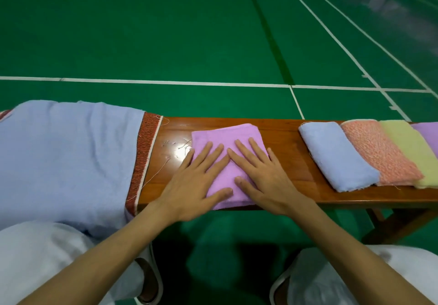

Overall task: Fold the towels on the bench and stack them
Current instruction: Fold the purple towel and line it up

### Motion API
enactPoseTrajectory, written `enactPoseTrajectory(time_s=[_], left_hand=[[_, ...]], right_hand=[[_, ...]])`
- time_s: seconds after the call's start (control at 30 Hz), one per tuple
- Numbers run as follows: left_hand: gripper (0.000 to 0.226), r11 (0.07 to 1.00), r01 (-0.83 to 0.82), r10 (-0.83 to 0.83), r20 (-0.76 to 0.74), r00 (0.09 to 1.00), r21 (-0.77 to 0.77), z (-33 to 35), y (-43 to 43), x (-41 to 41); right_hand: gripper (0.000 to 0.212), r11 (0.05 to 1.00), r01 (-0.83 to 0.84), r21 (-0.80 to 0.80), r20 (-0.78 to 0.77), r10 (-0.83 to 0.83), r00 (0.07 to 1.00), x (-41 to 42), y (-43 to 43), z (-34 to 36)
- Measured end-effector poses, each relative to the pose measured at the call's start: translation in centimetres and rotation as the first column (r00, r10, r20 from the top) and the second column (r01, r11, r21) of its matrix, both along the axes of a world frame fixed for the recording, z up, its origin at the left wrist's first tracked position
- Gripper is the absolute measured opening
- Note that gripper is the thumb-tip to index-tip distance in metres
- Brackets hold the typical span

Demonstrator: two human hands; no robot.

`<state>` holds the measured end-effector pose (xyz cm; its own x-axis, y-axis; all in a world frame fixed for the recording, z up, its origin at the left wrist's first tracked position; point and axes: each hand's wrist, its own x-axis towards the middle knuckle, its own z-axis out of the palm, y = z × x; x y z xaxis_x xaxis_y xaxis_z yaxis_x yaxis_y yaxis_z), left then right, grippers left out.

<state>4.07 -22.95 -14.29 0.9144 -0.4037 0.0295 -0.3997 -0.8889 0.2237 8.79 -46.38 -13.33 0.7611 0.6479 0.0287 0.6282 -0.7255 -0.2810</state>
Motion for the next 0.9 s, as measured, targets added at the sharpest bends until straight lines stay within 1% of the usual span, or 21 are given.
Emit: enactPoseTrajectory(time_s=[0.1, 0.2, 0.27, 0.37, 0.4, 0.43, 0.47, 0.5, 0.57, 0.63, 0.7, 0.77, 0.83, 0.9], left_hand=[[0.086, 1.0, -0.009, 0.01, 0.014, 1.0, -0.012, -0.3, 0.8, 0.8], [0.087, 1.0, -0.003, 0.003, 0.021, 1.0, 0.0, -0.3, 1.2, 1.6], [0.085, 1.0, 0.001, -0.001, 0.035, 0.999, -0.007, -0.3, 1.5, 2.0], [0.073, 0.991, 0.008, 0.005, 0.098, 0.995, -0.131, 0.1, 1.8, 2.1], [0.07, 0.985, 0.016, 0.006, 0.127, 0.992, -0.174, 0.4, 1.8, 1.9], [0.069, 0.978, 0.022, 0.008, 0.146, 0.989, -0.206, 0.6, 1.7, 1.6], [0.071, 0.975, 0.029, 0.006, 0.154, 0.988, -0.222, 0.9, 1.7, 1.2], [0.075, 0.975, 0.038, -0.004, 0.151, 0.989, -0.22, 1.0, 1.7, 0.7], [0.086, 0.984, 0.053, -0.034, 0.114, 0.993, -0.172, 1.0, 1.8, -0.1], [0.093, 0.989, 0.08, -0.067, 0.106, 0.992, -0.124, 0.5, 1.9, -0.7], [0.09, 0.988, 0.104, -0.09, 0.125, 0.988, -0.111, 0.3, 2.0, -1.1], [0.082, 0.985, 0.118, -0.101, 0.135, 0.986, -0.123, 0.5, 2.2, -1.3], [0.07, 0.98, 0.128, -0.104, 0.157, 0.982, -0.155, 0.8, 2.5, -1.6], [0.052, 0.965, 0.116, -0.073, 0.187, 0.98, -0.233, 1.3, 2.8, -1.9]], right_hand=[[0.068, 0.996, 0.076, -0.039, 0.009, -0.076, 0.997, 0.7, -0.6, -0.3], [0.073, 0.988, 0.149, -0.033, -0.038, -0.15, 0.988, 1.2, -0.9, -0.4], [0.077, 0.986, 0.168, -0.013, -0.072, -0.169, 0.983, 1.1, -0.6, -0.3], [0.087, 0.982, 0.166, 0.085, -0.154, -0.152, 0.976, 0.4, -0.3, 0.7], [0.09, 0.981, 0.151, 0.12, -0.139, -0.134, 0.981, 0.1, -0.5, 0.8], [0.092, 0.983, 0.116, 0.141, -0.07, -0.107, 0.992, -0.2, -1.0, 0.9], [0.094, 0.987, 0.07, 0.142, 0.01, -0.072, 0.997, -0.5, -1.6, 0.8], [0.097, 0.992, 0.029, 0.124, 0.06, -0.037, 0.998, -0.7, -2.2, 0.6], [0.1, 0.997, -0.003, 0.076, 0.056, -0.001, 0.998, -0.9, -3.4, 0.2], [0.101, 0.998, -0.006, 0.06, 0.052, 0.002, 0.999, -1.2, -4.0, 0.0], [0.095, 0.997, -0.011, 0.079, 0.089, 0.004, 0.996, -1.6, -4.3, 0.2], [0.085, 0.992, -0.024, 0.123, 0.103, 0.011, 0.995, -2.0, -4.6, 0.4], [0.075, 0.986, -0.033, 0.164, 0.092, 0.018, 0.996, -2.3, -4.9, 0.7], [0.063, 0.978, -0.025, 0.207, 0.072, 0.01, 0.997, -2.3, -5.3, 1.1]])
